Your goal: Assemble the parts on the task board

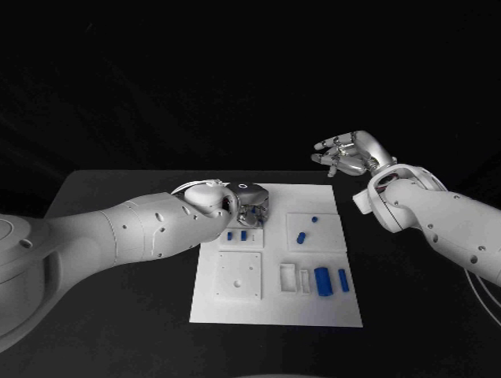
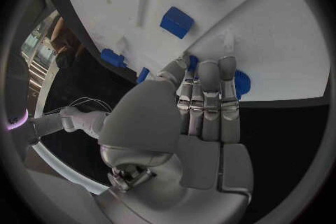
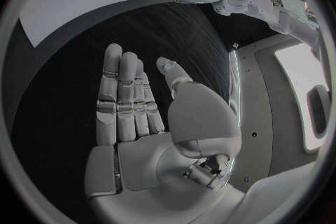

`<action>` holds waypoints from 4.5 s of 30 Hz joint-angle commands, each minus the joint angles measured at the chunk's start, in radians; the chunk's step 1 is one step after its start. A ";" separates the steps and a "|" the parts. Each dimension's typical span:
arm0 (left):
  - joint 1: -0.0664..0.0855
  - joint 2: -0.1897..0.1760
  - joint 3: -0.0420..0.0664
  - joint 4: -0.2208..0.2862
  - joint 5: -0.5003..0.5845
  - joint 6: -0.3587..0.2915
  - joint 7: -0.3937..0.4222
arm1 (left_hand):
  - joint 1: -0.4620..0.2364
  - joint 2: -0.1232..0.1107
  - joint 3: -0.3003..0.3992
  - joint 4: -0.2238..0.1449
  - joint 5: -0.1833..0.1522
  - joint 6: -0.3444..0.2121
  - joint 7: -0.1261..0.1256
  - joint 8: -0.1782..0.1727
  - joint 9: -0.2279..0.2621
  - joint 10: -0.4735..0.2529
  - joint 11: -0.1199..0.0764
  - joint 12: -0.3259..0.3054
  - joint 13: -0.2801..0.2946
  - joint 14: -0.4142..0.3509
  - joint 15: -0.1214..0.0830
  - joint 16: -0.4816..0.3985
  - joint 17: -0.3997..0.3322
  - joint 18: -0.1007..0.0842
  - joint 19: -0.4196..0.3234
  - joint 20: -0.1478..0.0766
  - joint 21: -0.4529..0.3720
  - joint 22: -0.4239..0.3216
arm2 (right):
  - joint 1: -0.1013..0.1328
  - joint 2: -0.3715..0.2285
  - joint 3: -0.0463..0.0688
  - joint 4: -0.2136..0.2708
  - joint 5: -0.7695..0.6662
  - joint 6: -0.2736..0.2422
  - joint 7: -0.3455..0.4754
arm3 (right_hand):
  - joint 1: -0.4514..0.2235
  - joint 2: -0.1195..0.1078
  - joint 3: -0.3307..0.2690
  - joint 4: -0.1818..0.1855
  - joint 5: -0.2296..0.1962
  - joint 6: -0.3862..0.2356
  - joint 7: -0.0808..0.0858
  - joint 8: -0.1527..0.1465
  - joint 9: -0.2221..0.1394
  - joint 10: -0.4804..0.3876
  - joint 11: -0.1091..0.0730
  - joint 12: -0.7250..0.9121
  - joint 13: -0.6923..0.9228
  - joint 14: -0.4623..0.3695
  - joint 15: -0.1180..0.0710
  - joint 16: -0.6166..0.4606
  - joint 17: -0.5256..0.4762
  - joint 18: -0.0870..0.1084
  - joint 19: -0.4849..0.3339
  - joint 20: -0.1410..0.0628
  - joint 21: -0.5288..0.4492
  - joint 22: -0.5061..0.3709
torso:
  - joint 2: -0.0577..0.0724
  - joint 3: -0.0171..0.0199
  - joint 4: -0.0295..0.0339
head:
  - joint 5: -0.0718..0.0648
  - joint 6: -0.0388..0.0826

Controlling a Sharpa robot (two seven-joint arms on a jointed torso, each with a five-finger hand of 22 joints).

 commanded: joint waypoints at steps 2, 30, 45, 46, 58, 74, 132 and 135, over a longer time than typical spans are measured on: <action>-0.008 -0.001 -0.004 0.000 -0.006 0.004 -0.011 | 0.005 0.025 -0.015 -0.007 0.011 0.015 0.001 0.002 0.003 0.020 -0.007 0.004 0.000 0.005 -0.007 0.016 0.009 0.015 0.006 -0.007 0.010 0.022 | 0.000 0.002 0.001 0.000 0.002 0.004 0.012 | -0.005 0.004 -0.006 -0.001 -0.005 0.003 0.005 -0.003 -0.001 0.007 0.000 -0.005 -0.002 0.005 0.001 -0.005 0.001 -0.007 0.007 0.002 0.005 -0.005 | 0.000 0.0003 0.0002 | 0.001 0.001; -0.008 -0.144 0.094 0.135 0.209 -0.048 -0.004 | 0.000 0.033 -0.007 -0.032 0.019 -0.005 0.007 0.001 -0.001 0.000 0.001 0.004 0.000 0.001 -0.005 0.012 0.010 0.017 -0.001 -0.006 0.019 0.020 | 0.000 -0.005 0.001 0.002 0.003 0.001 0.014 | -0.005 0.004 -0.006 -0.001 -0.003 0.002 0.005 -0.003 -0.001 0.006 0.000 -0.005 -0.003 0.005 0.001 -0.008 0.002 -0.007 0.008 0.003 0.006 -0.012 | -0.001 0.0000 0.0026 | -0.002 0.009; -0.007 -0.212 0.105 0.192 0.175 -0.019 -0.020 | 0.000 0.027 -0.009 -0.033 0.011 -0.006 0.007 0.001 -0.001 -0.001 0.001 0.004 0.000 0.000 -0.004 0.010 0.009 0.017 -0.004 -0.005 0.019 0.021 | 0.000 -0.010 0.001 0.001 0.003 0.002 0.012 | -0.005 0.004 -0.006 -0.001 -0.003 0.002 0.005 -0.003 -0.001 0.006 0.000 -0.005 -0.003 0.005 0.001 -0.008 0.002 -0.007 0.008 0.003 0.006 -0.012 | 0.000 0.0001 0.0012 | 0.000 0.008; -0.007 -0.211 0.105 0.190 0.168 -0.020 -0.019 | 0.000 0.027 -0.010 -0.033 0.011 -0.006 0.007 0.001 -0.001 -0.001 0.001 0.004 0.000 0.000 -0.004 0.010 0.009 0.017 -0.004 -0.005 0.020 0.021 | 0.000 -0.009 0.001 0.001 0.003 0.002 0.012 | -0.005 0.004 -0.006 -0.001 -0.003 0.002 0.005 -0.003 -0.001 0.006 0.000 -0.005 -0.003 0.005 0.001 -0.008 0.002 -0.007 0.008 0.003 0.006 -0.012 | 0.000 0.0003 0.0006 | 0.001 0.007; -0.016 -0.204 0.098 0.163 0.109 -0.034 -0.017 | 0.005 0.026 -0.012 -0.030 0.009 -0.008 0.008 0.000 -0.001 -0.003 0.002 0.004 0.000 -0.002 -0.004 0.009 0.009 0.016 -0.005 -0.005 0.020 0.021 | 0.000 -0.010 0.000 0.001 0.003 0.004 0.013 | -0.001 0.002 -0.004 -0.004 -0.001 0.003 0.005 -0.003 -0.001 0.007 0.000 -0.005 -0.005 0.007 0.001 -0.010 0.005 -0.007 0.009 0.002 0.008 -0.021 | 0.000 -0.0001 -0.0006 | 0.002 0.005; -0.026 -0.201 0.086 0.151 0.104 0.001 -0.025 | 0.005 0.025 -0.014 -0.027 0.007 -0.009 0.008 0.000 -0.001 -0.004 0.002 0.004 0.000 -0.004 -0.003 0.008 0.010 0.016 -0.009 -0.004 0.021 0.021 | 0.000 -0.012 0.000 0.002 0.003 0.003 0.013 | 0.000 0.002 -0.003 -0.006 -0.002 0.003 0.005 -0.003 -0.001 0.008 -0.001 -0.005 -0.005 0.007 0.001 -0.010 0.005 -0.007 0.009 0.002 0.009 -0.021 | 0.000 -0.0010 -0.0005 | 0.000 0.001; -0.034 -0.174 0.070 0.122 0.075 0.000 -0.020 | 0.016 0.015 -0.053 -0.022 -0.004 0.028 -0.003 0.001 0.000 0.033 -0.015 0.008 0.002 -0.011 -0.013 0.025 0.019 0.003 -0.012 -0.014 0.020 0.020 | -0.001 -0.002 0.000 -0.014 0.003 0.005 0.016 | -0.003 0.003 -0.001 -0.008 0.002 0.005 0.005 -0.003 -0.002 0.009 -0.001 -0.005 -0.007 0.008 0.000 -0.012 0.007 -0.007 0.010 0.001 0.010 -0.024 | 0.000 0.0000 0.0002 | -0.003 -0.005; -0.034 -0.174 0.070 0.121 0.072 0.010 -0.026 | 0.015 0.012 -0.056 -0.022 -0.007 0.018 -0.002 -0.001 -0.002 0.025 -0.012 0.007 0.001 -0.016 -0.011 0.024 0.020 0.002 -0.015 -0.013 0.019 0.020 | -0.001 -0.002 0.000 -0.015 0.003 0.005 0.015 | -0.003 0.003 -0.001 -0.008 0.002 0.005 0.005 -0.003 -0.002 0.009 -0.001 -0.005 -0.007 0.008 0.000 -0.012 0.007 -0.007 0.010 0.001 0.010 -0.024 | 0.000 -0.0004 0.0000 | -0.003 -0.005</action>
